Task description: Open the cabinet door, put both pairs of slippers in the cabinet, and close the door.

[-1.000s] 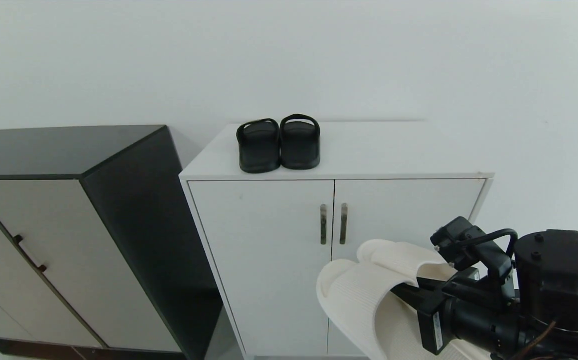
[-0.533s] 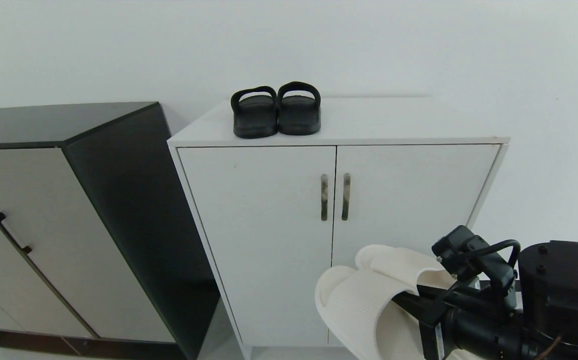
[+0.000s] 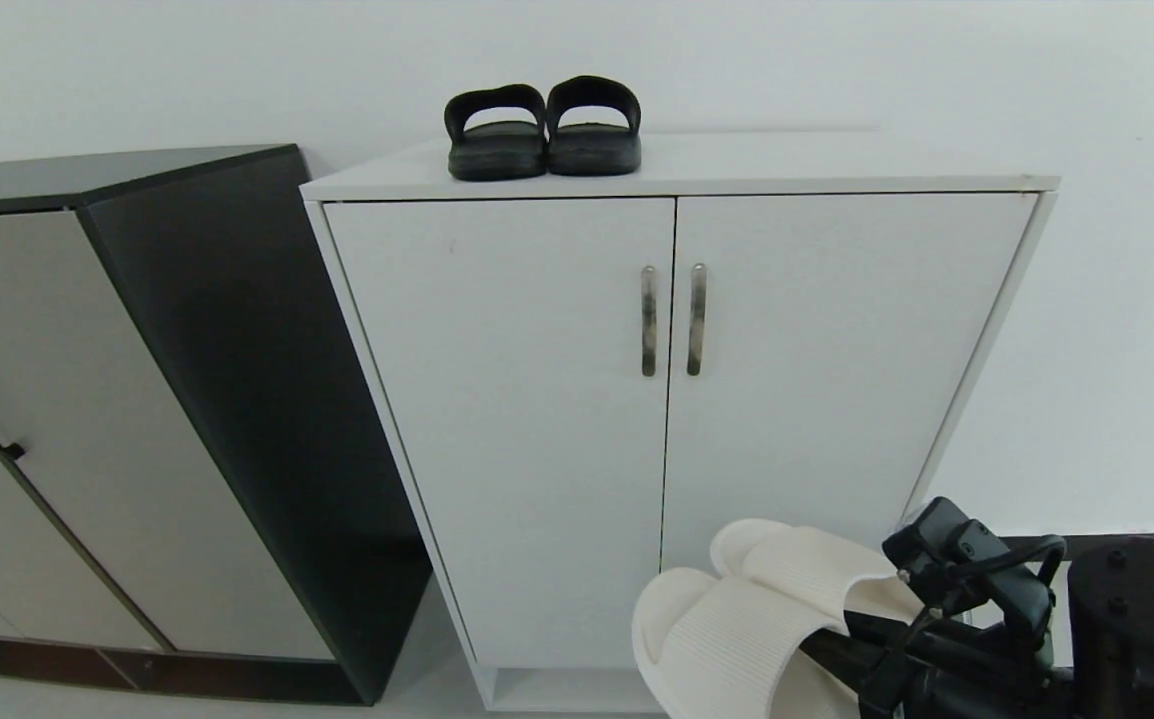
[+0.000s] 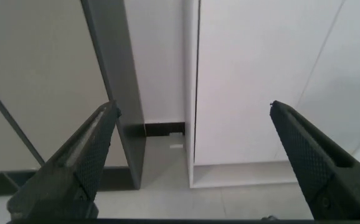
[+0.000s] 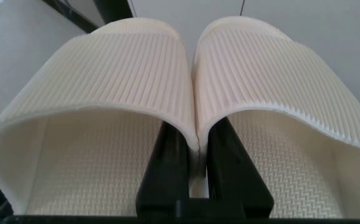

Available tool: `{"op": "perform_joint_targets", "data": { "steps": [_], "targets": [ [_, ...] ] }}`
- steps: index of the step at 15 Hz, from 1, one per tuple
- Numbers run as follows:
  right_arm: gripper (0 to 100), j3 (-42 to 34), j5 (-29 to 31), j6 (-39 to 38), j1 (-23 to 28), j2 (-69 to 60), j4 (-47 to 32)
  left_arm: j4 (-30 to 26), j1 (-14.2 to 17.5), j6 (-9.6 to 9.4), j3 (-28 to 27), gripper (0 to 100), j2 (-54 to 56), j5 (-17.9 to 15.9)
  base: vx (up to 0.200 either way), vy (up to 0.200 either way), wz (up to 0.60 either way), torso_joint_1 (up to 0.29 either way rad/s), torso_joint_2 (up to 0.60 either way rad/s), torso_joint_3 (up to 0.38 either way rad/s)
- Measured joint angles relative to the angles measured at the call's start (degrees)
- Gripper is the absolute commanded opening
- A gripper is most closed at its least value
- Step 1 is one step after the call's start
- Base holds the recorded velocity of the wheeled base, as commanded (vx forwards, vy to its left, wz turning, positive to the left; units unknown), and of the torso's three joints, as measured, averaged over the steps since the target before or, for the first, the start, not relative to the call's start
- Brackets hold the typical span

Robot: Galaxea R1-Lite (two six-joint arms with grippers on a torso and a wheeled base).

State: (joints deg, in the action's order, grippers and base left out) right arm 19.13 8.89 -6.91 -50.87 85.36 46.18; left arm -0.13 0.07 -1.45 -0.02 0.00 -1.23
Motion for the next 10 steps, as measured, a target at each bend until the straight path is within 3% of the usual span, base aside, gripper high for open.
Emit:
{"op": "perform_joint_targets", "data": {
  "steps": [4, 6, 8, 10],
  "targets": [
    [0, -1.4, 0.0, 0.0, -0.7, 0.5, 1.0, 0.0, -0.1, -0.22, -0.1, 100, -0.6, -0.2, 0.000, 0.000, 0.00, -0.003, 0.11, 0.099],
    [0, -3.8, 0.0, -0.5, -0.8, 1.1, 3.3, 0.2, -0.5, 0.85, -1.5, 100, -1.9, -1.9, 0.000, 0.000, 0.00, 0.000, 0.00, 0.000],
    [0, -4.3, 0.1, -0.4, -0.8, 2.9, 7.7, 0.3, -1.1, 1.21, -4.2, 100, -5.5, -5.4, 0.000, 0.000, 0.00, 0.000, 0.00, 0.000],
    [0, -3.9, 0.3, 0.0, -0.8, 5.7, 11.4, 0.5, -1.8, 1.38, -8.5, 100, -13.2, -12.6, 0.000, 0.000, 0.00, 0.000, 0.00, 0.000]
  ]
}}
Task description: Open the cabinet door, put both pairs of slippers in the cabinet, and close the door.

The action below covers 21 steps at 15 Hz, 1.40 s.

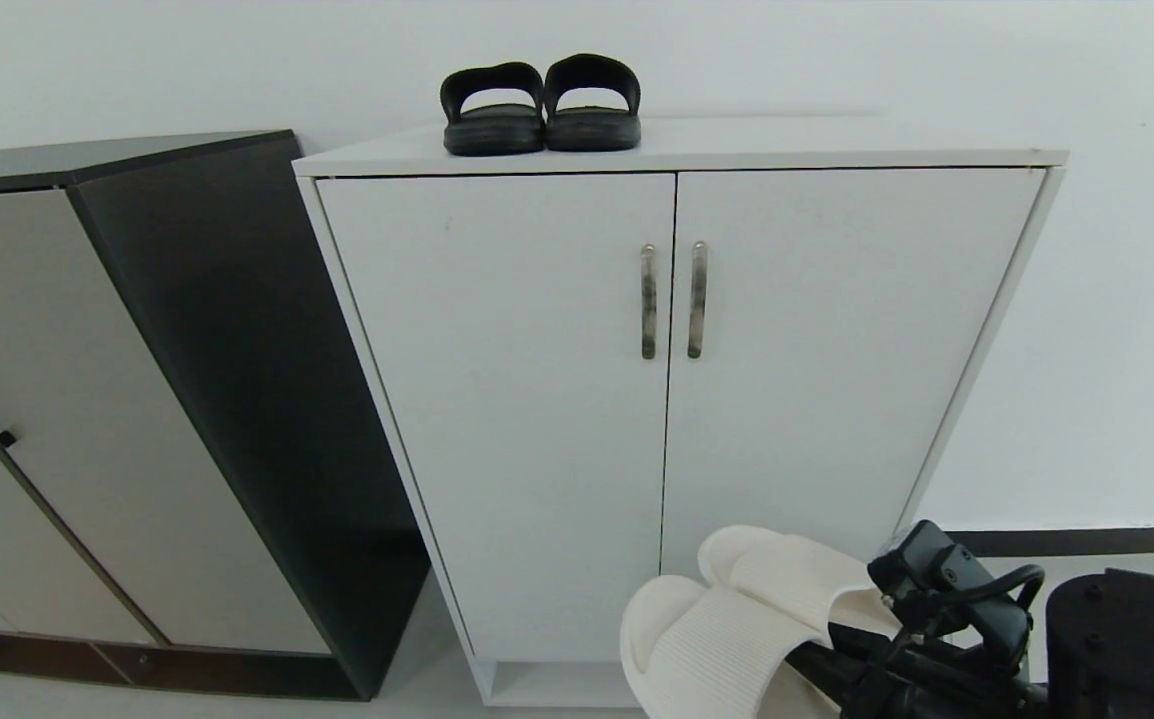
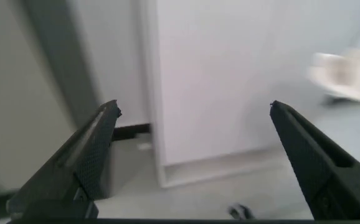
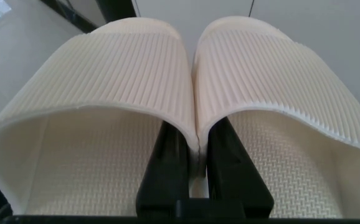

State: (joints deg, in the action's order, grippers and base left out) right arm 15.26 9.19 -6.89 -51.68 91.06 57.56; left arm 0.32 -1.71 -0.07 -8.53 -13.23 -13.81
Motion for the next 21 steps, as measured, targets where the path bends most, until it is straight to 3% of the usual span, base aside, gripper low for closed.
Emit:
{"op": "perform_joint_targets", "data": {
  "steps": [2, 4, 6, 8, 12, 16, 19, 21],
  "targets": [
    [0, 1.0, 0.2, 0.2, -0.4, 2.8, 3.0, 1.9, -0.6, 0.12, -5.1, 100, -10.2, -8.5, 0.000, 0.000, 0.00, 0.000, 0.00, 0.000],
    [0, 1.4, 0.2, 0.2, -0.5, 4.2, 3.1, 7.8, -2.0, 0.28, -10.2, 100, -20.8, -15.4, 0.000, 0.000, 0.00, 0.000, 0.00, 0.000],
    [0, 1.4, 0.3, 0.2, -0.6, 4.4, 3.1, 14.3, -6.9, 1.07, -14.7, 100, -29.4, -18.2, 0.000, 0.000, 0.00, 0.000, 0.00, 0.000],
    [0, 1.4, 0.3, 0.3, -0.6, 4.1, 3.1, 16.8, -13.2, 2.56, -20.0, 100, -36.2, -19.2, 0.000, 0.000, 0.00, 0.000, 0.00, 0.000],
    [0, 1.2, 0.2, 0.3, -0.5, 3.6, 3.1, 17.9, -23.4, 3.52, -30.2, 100, -48.1, -16.6, 0.000, 0.000, 0.00, 0.000, 0.00, 0.000],
    [0, 0.9, 0.2, 0.3, -0.6, 3.5, 3.0, 22.3, -34.6, 4.86, -38.6, 100, -60.0, -7.8, 0.000, 0.000, 0.00, 0.000, 0.00, 0.000],
    [0, 0.8, 0.2, 0.3, -0.6, 3.4, 3.0, 24.7, -39.4, 5.33, -48.1, 100, -70.9, -4.6, 0.000, 0.000, 0.00, 0.000, 0.00, 0.000],
    [0, 0.8, 0.2, 0.3, -0.6, 3.5, 3.1, 24.8, -40.7, 5.51, -54.8, 100, -76.9, -6.4, 0.000, 0.000, 0.00, 0.000, 0.00, 0.000]
  ]
}}
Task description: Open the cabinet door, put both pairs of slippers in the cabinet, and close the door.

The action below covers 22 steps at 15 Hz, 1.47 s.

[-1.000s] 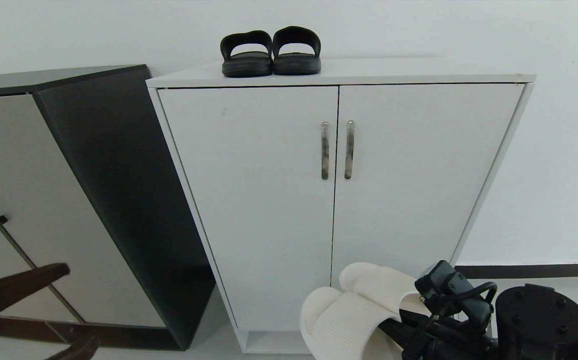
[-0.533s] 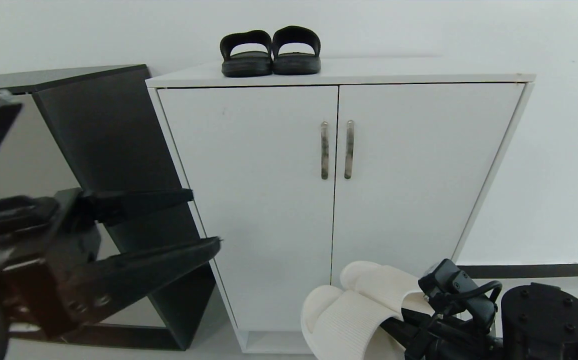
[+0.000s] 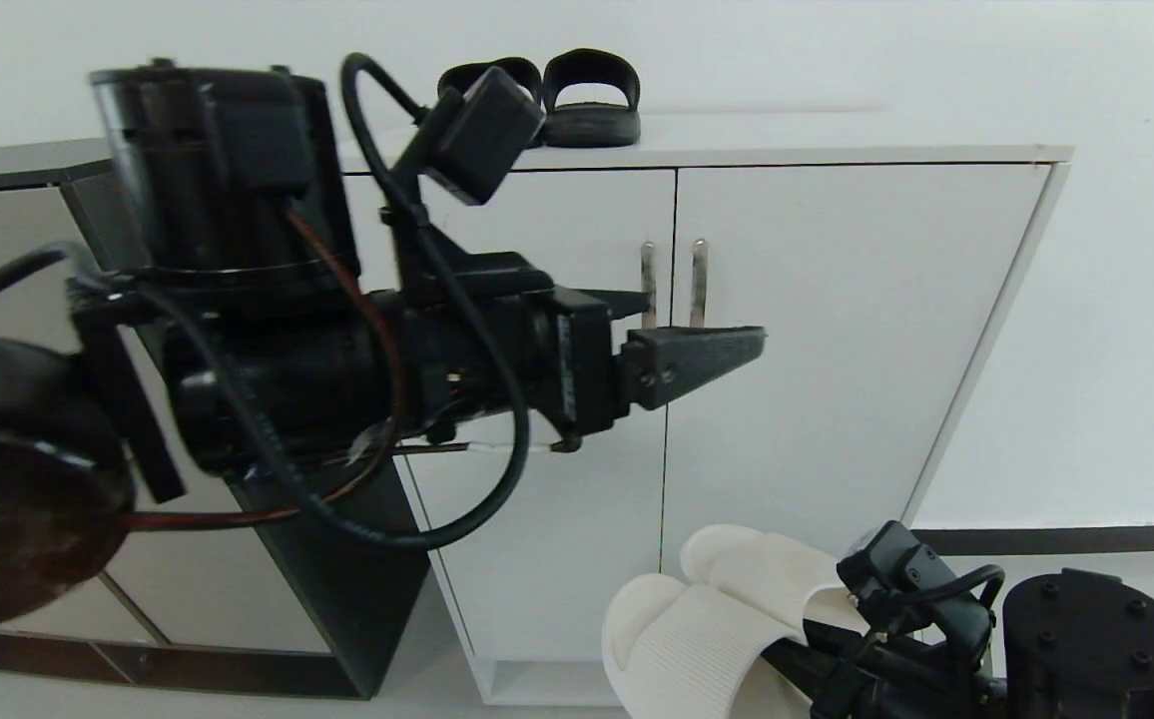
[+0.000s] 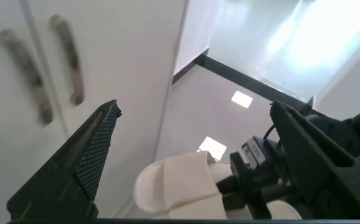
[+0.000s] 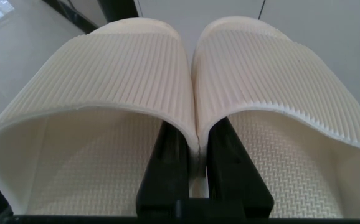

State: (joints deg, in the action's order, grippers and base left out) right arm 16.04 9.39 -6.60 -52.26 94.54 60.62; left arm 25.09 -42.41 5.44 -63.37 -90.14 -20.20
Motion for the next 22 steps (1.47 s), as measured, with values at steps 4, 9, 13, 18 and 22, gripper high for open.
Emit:
{"op": "perform_joint_targets", "data": {
  "steps": [4, 9, 13, 18, 22],
  "targets": [
    [0, 0.0, 0.0, 0.0, 0.0, 0.1, 0.0, -5.1, 0.7, 0.94, -11.1, 100, -8.6, -6.0, 0.000, 0.000, 0.00, 0.000, 0.00, 0.000],
    [0, 0.0, 0.0, 0.0, 0.0, 0.1, 0.0, -6.0, 4.7, 6.13, -19.5, 100, -15.4, -11.3, 0.000, 0.000, 0.00, 0.000, 0.00, 0.000],
    [0, 0.0, 0.0, 0.0, -0.1, 0.1, 0.0, -5.9, 5.9, 6.00, -21.0, 100, -17.4, -7.6, 0.000, 0.000, 0.00, 0.000, 0.00, 0.000],
    [0, 0.0, 0.0, 0.1, -0.1, 0.0, 0.0, -6.0, 8.0, 6.06, -26.1, 100, -21.0, -6.5, 0.000, 0.000, 0.00, 0.000, 0.00, 0.000],
    [0, 0.1, 0.0, 0.7, -0.1, -0.1, 0.0, -6.1, 8.7, 6.05, -28.3, 100, -23.9, -6.3, 0.000, 0.000, 0.00, 0.000, 0.00, 0.000]
  ]
}}
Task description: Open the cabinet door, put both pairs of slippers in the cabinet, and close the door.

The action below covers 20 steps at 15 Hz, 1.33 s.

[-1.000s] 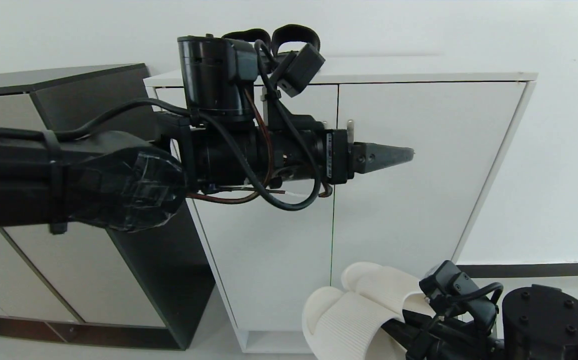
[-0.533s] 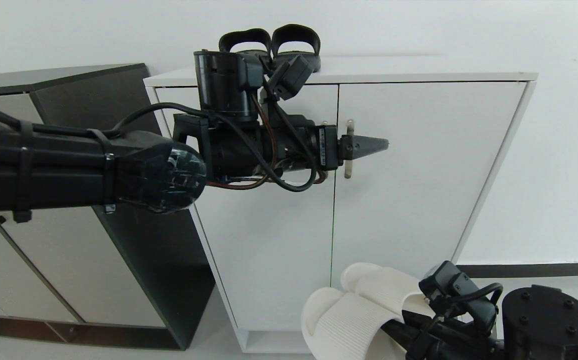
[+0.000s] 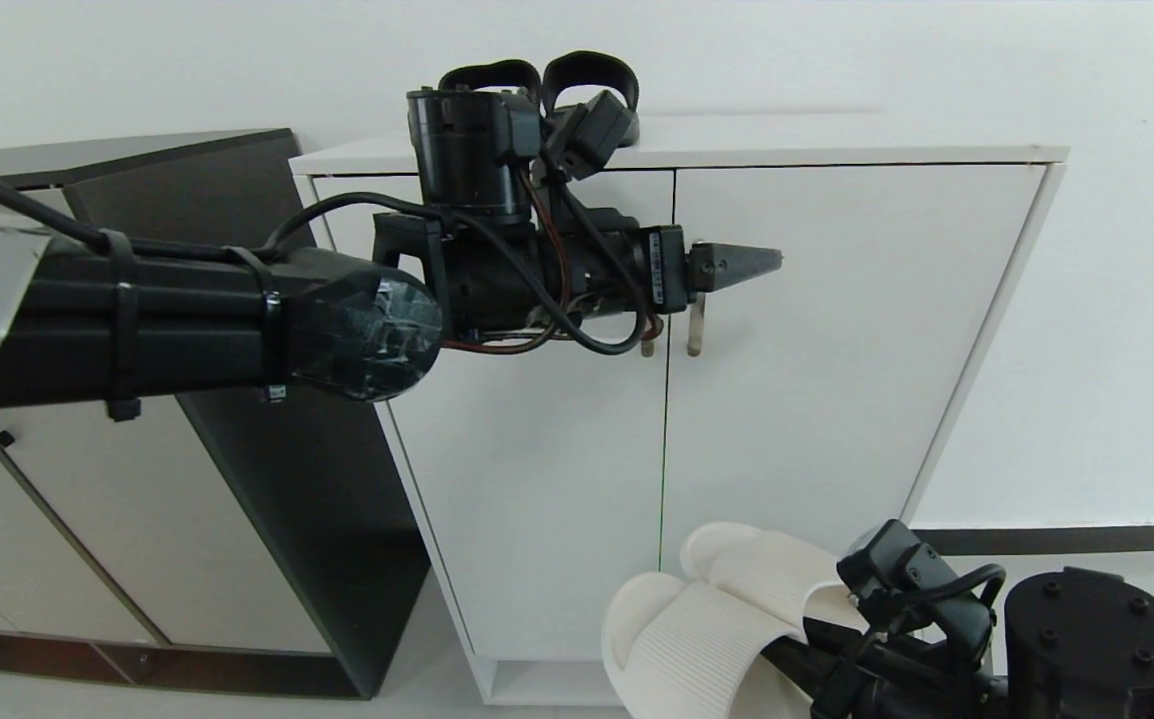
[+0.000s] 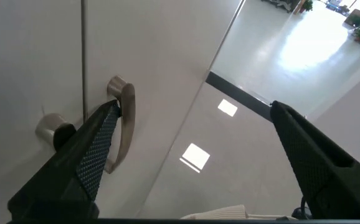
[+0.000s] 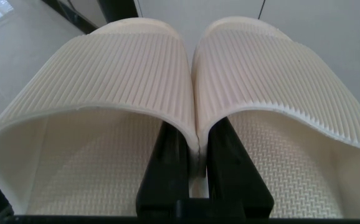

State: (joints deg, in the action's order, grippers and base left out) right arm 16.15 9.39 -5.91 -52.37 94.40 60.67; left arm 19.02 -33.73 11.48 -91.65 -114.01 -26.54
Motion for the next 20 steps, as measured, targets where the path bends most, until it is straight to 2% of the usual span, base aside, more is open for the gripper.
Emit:
{"op": "perform_joint_targets", "data": {
  "steps": [6, 7, 14, 18, 20],
  "targets": [
    [0, -0.1, 0.0, 0.1, 0.0, -0.1, 0.0, -0.2, -0.1, 0.00, 0.8, 100, -1.6, 0.1, 0.000, 0.000, 0.00, 0.000, 0.00, 0.000],
    [0, -0.1, 0.0, 0.1, 0.0, -0.1, 0.0, -0.2, -0.1, 0.00, 0.9, 0, -1.7, 0.1, 0.000, 0.000, 0.00, 0.000, 0.00, 0.000],
    [0, -1.4, -1.2, 0.0, -1.7, -0.5, -0.8, -0.1, -0.5, -0.07, 3.3, 0, -0.7, -0.2, 0.000, 0.000, 0.00, 0.000, 0.00, 0.000],
    [0, -4.2, -6.0, 0.0, -3.9, -1.9, -1.4, 0.5, -3.6, -0.18, 12.0, 0, 4.1, 0.0, 0.000, 0.000, 0.00, 0.000, 0.00, 0.000],
    [0, -5.2, -8.5, 0.1, -4.2, -3.2, -1.4, 3.0, -4.7, -0.13, 16.0, 0, 6.6, 0.2, 0.000, 0.000, 0.00, 0.000, 0.00, 0.000]
  ]
}}
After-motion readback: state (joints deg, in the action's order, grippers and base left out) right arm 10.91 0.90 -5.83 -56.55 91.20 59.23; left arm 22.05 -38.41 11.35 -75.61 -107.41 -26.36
